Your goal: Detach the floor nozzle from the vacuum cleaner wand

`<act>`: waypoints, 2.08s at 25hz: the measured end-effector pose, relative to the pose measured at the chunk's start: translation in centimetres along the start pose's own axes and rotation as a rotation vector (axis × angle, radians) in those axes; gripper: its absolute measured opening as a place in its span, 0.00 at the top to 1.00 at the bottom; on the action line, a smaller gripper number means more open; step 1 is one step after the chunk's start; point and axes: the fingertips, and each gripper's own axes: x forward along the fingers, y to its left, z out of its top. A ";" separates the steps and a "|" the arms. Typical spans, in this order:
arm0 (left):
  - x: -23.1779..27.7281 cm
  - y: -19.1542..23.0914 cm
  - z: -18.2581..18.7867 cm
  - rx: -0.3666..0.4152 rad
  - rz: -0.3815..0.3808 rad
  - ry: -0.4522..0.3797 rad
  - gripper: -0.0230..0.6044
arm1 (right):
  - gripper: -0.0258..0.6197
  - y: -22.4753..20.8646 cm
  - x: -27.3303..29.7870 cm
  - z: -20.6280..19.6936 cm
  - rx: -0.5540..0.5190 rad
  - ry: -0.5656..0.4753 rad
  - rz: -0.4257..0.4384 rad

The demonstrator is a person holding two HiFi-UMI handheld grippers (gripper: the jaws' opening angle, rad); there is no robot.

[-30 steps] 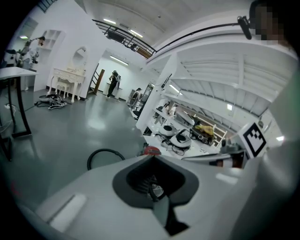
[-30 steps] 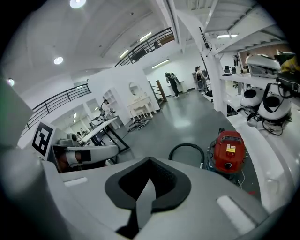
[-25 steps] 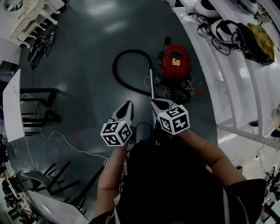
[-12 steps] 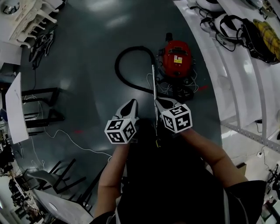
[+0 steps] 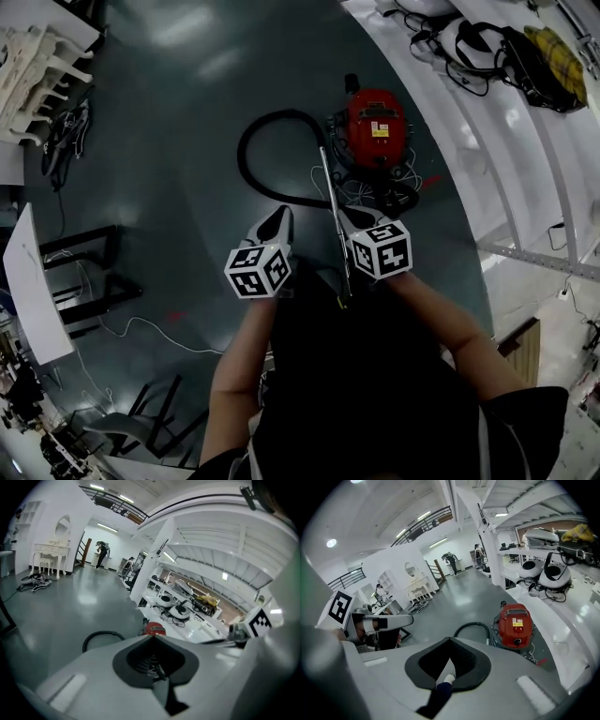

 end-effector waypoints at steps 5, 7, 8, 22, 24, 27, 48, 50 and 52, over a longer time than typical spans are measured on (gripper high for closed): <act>0.1 3.9 1.9 0.023 -0.050 0.046 0.95 | 0.97 2.9 2.6 1.4 0.043 0.001 -0.036; 0.1 5.0 2.7 0.012 -0.075 0.054 0.95 | 0.97 4.0 3.4 2.0 0.044 -0.001 -0.049; 0.1 5.3 3.0 0.004 -0.090 0.057 0.95 | 0.97 4.6 3.9 2.2 0.044 0.001 -0.054; -2.0 14.4 2.3 0.044 -0.204 0.183 0.95 | 0.97 9.7 11.8 1.9 0.166 -0.011 -0.181; -1.5 15.4 1.7 0.037 -0.202 0.202 0.95 | 0.97 9.8 12.1 1.3 0.169 0.000 -0.195; -0.8 16.3 0.7 0.031 -0.204 0.225 0.95 | 0.97 9.4 12.3 0.5 0.163 0.010 -0.206; 7.6 21.6 -6.6 0.060 -0.127 0.312 0.95 | 0.97 -0.1 20.2 -2.6 0.119 0.053 -0.301; 8.9 21.7 -8.3 0.054 -0.115 0.319 0.95 | 0.97 -1.6 21.5 -3.5 0.111 0.059 -0.308; 10.5 21.7 -9.9 0.045 -0.108 0.322 0.95 | 0.97 -3.0 22.9 -4.5 0.091 0.069 -0.308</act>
